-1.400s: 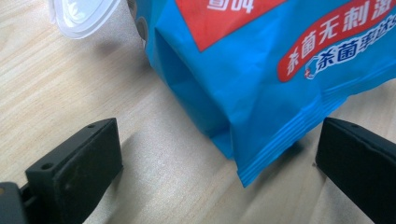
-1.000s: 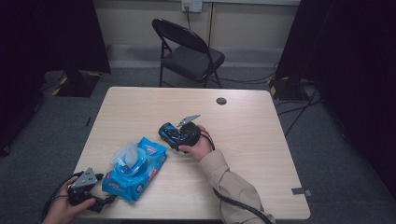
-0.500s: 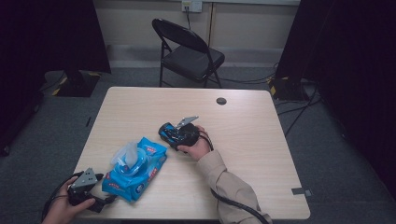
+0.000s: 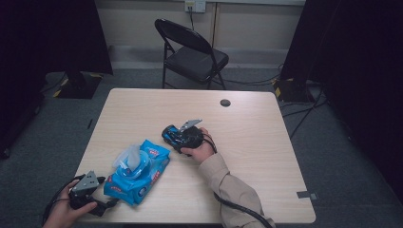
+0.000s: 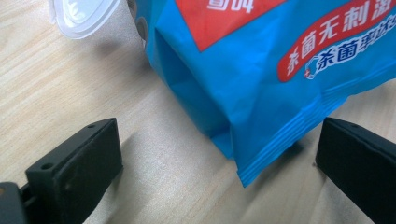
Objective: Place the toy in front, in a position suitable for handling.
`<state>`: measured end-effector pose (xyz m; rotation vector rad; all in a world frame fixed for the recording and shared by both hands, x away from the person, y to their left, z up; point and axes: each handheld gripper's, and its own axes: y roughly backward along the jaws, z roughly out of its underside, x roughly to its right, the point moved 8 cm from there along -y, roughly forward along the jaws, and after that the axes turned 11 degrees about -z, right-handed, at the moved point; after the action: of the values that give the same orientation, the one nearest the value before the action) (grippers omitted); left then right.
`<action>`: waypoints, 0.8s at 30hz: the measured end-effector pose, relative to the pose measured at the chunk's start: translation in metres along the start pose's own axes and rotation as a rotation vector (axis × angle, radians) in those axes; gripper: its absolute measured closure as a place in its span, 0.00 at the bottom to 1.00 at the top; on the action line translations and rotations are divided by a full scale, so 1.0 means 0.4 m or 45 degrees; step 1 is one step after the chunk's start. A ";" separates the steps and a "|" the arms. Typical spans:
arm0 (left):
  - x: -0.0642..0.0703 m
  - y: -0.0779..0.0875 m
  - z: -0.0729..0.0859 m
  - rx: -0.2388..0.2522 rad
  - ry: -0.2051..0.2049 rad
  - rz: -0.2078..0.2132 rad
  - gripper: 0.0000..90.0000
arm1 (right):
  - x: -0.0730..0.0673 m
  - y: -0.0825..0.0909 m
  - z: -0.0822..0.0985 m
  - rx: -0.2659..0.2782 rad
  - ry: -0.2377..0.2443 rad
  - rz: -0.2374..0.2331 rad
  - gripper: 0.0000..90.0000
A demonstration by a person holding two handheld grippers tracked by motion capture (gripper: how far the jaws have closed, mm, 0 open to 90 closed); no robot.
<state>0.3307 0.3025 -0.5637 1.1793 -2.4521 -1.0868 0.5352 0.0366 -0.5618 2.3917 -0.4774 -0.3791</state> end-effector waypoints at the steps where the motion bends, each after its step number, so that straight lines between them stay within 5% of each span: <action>1: 0.000 0.000 0.000 0.000 0.000 0.000 0.00 | 0.000 0.000 0.000 0.005 0.000 0.003 0.29; 24: 0.000 0.000 0.000 0.000 0.000 0.000 0.00 | 0.015 0.059 0.011 0.034 0.003 0.020 0.29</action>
<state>0.3307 0.3025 -0.5637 1.1798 -2.4517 -1.0873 0.5331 0.0149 -0.5505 2.4129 -0.5025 -0.3651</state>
